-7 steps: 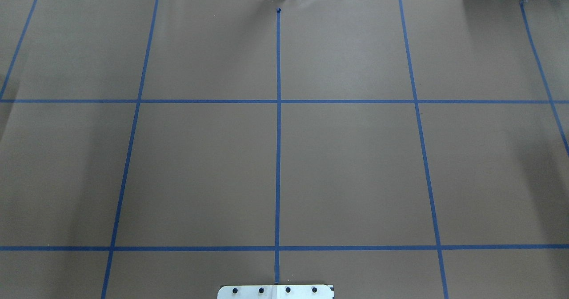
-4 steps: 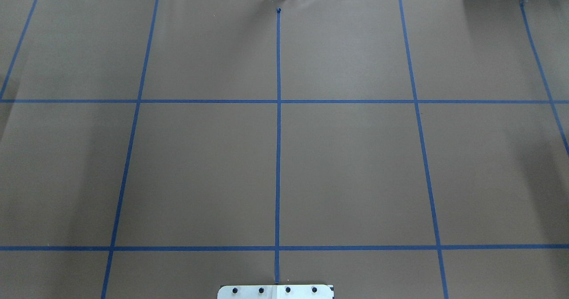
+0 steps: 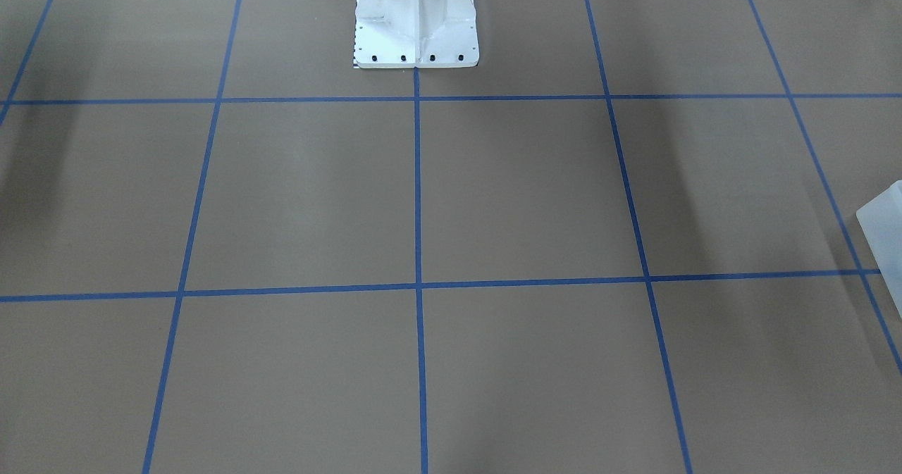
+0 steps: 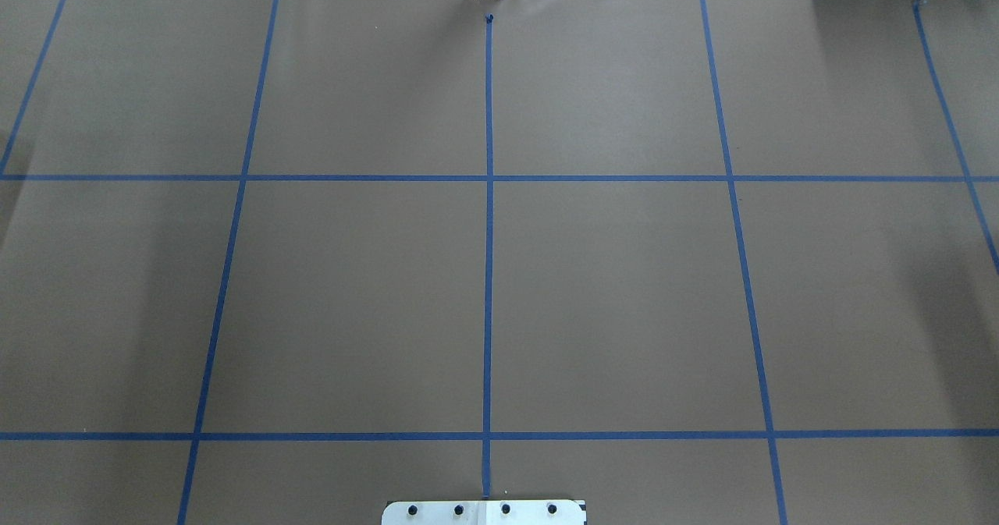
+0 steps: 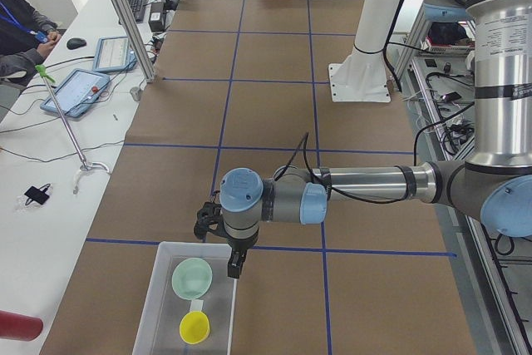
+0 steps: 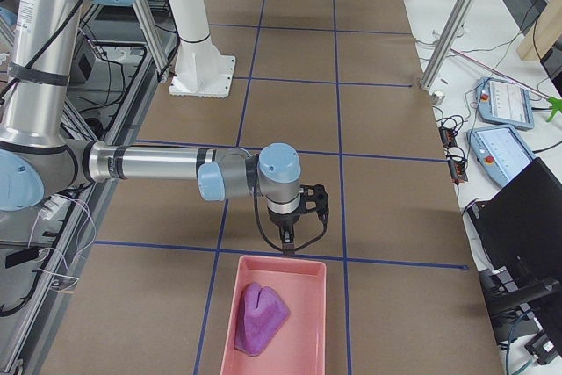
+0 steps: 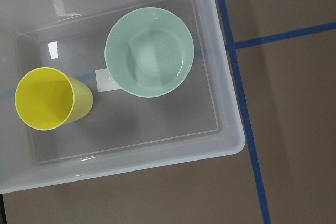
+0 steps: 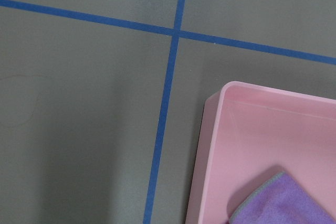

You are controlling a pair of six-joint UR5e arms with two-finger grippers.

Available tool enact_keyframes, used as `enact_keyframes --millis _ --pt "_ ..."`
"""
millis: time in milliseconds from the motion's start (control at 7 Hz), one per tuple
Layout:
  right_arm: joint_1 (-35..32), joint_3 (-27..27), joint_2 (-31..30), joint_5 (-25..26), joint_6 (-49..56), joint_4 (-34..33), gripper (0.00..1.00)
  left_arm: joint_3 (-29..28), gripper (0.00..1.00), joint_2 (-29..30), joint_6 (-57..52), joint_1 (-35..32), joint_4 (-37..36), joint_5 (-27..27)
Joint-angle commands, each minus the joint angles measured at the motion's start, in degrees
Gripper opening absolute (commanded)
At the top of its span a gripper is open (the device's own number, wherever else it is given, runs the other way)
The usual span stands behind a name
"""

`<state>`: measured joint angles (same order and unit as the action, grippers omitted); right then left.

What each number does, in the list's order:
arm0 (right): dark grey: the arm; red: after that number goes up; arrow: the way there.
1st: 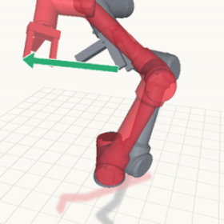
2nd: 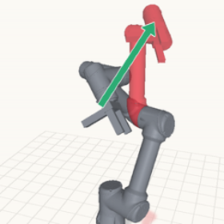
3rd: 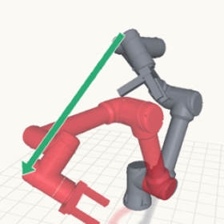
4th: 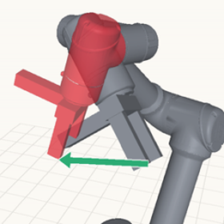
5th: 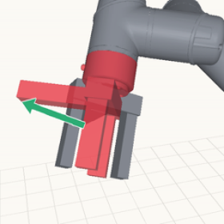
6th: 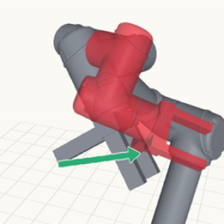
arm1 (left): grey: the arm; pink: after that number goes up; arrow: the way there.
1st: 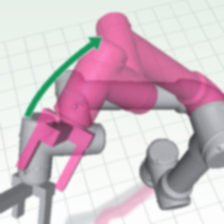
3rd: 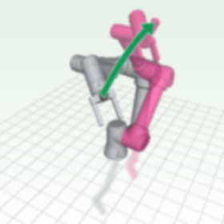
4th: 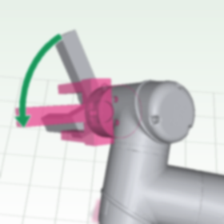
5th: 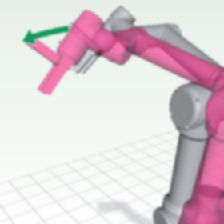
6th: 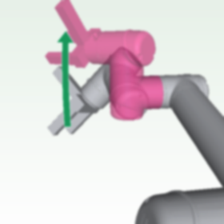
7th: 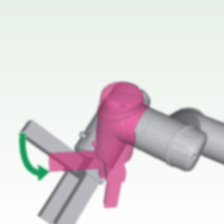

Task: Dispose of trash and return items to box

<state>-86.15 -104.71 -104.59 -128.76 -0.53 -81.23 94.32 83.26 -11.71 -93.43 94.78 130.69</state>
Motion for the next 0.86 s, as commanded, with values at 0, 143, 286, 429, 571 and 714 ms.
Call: enact_keyframes --millis 0,143,286,429,571,714 --pt "0.02 -0.06 -0.09 0.0 0.0 -0.16 1.0 0.16 0.98 -0.38 -0.07 0.0 0.06 0.0" --pt "0.02 -0.06 -0.18 0.0 0.0 -0.24 1.0 0.34 0.98 -0.38 -0.07 0.0 0.06 0.0" --pt "0.02 -0.15 -0.53 0.0 0.0 -0.25 1.0 0.34 0.98 -0.38 0.02 0.0 0.06 0.0" --pt "0.02 -0.15 -0.62 -0.09 0.0 -0.25 1.0 0.34 0.98 -0.38 0.02 0.0 0.06 -0.08" --pt "0.02 -0.15 -0.62 -0.26 0.0 -0.16 1.0 0.43 0.98 -0.64 0.02 0.0 0.06 -0.08" --pt "0.02 -0.15 -0.62 -0.26 0.0 -0.16 1.0 0.43 0.98 -0.73 0.02 0.0 0.06 -0.08"
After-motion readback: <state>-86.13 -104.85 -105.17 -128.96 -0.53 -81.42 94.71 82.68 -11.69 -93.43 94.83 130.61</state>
